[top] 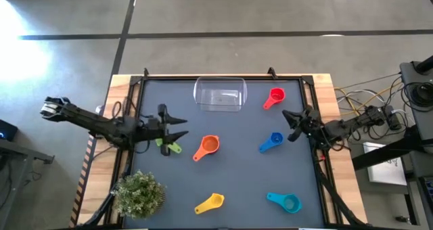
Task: Nest measuring cups in basket
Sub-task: Stack the red measuring cup on top of the orange measuring cup
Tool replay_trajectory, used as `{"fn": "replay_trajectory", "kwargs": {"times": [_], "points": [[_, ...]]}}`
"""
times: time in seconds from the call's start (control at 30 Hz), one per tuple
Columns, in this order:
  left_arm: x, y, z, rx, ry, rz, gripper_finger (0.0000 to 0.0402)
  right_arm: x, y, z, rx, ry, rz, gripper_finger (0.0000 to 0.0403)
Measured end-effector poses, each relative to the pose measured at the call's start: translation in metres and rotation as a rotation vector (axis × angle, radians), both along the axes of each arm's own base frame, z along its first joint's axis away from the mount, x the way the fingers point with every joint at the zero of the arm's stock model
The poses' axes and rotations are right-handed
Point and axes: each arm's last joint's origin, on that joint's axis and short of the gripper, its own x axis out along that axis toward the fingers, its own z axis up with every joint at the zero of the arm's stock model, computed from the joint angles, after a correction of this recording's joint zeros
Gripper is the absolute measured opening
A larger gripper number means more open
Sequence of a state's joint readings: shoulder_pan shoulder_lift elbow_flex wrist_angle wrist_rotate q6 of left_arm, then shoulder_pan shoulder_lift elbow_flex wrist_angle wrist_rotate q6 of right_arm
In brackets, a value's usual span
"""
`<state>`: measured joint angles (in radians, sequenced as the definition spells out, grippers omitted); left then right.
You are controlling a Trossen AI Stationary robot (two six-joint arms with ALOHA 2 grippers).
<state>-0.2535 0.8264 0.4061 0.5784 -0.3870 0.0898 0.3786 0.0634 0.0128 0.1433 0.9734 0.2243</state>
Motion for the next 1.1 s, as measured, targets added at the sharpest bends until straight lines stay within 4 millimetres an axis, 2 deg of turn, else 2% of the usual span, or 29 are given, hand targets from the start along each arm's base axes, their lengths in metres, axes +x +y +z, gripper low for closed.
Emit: {"fn": "replay_trajectory", "kwargs": {"times": [0.17, 0.27, 0.37, 0.6, 0.7, 0.8, 0.97, 1.1], "points": [[-0.009, 0.002, 0.014, 0.001, 0.006, 0.000, 0.0168, 0.002, -0.001, -0.005, 0.034, 0.025, -0.073, 0.0011], [-0.010, 0.003, 0.016, 0.035, 0.045, 0.004, 0.0168, 0.003, -0.002, -0.006, 0.026, 0.042, -0.094, 0.0030], [-0.010, 0.004, 0.021, 0.075, 0.048, 0.048, 0.0168, 0.003, -0.004, -0.007, 0.036, 0.039, -0.119, 0.0069], [-0.005, 0.010, 0.021, 0.155, 0.096, 0.194, 0.0168, 0.004, -0.014, -0.009, 0.098, 0.002, -0.250, 0.0188], [-0.005, 0.017, 0.021, 0.159, 0.098, 0.232, 0.0168, 0.005, -0.019, -0.009, 0.093, 0.029, -0.292, 0.0218], [-0.008, 0.024, 0.021, 0.153, 0.111, 0.252, 0.0167, 0.007, -0.024, 0.001, 0.115, 0.057, -0.308, 0.0232], [-0.011, 0.036, 0.018, 0.113, 0.142, 0.195, 0.0153, 0.013, -0.034, 0.018, 0.159, 0.216, -0.356, 0.0233], [-0.015, 0.044, 0.016, 0.071, 0.166, 0.178, 0.0136, 0.031, -0.044, 0.018, 0.221, 0.422, -0.418, 0.0231]]}}
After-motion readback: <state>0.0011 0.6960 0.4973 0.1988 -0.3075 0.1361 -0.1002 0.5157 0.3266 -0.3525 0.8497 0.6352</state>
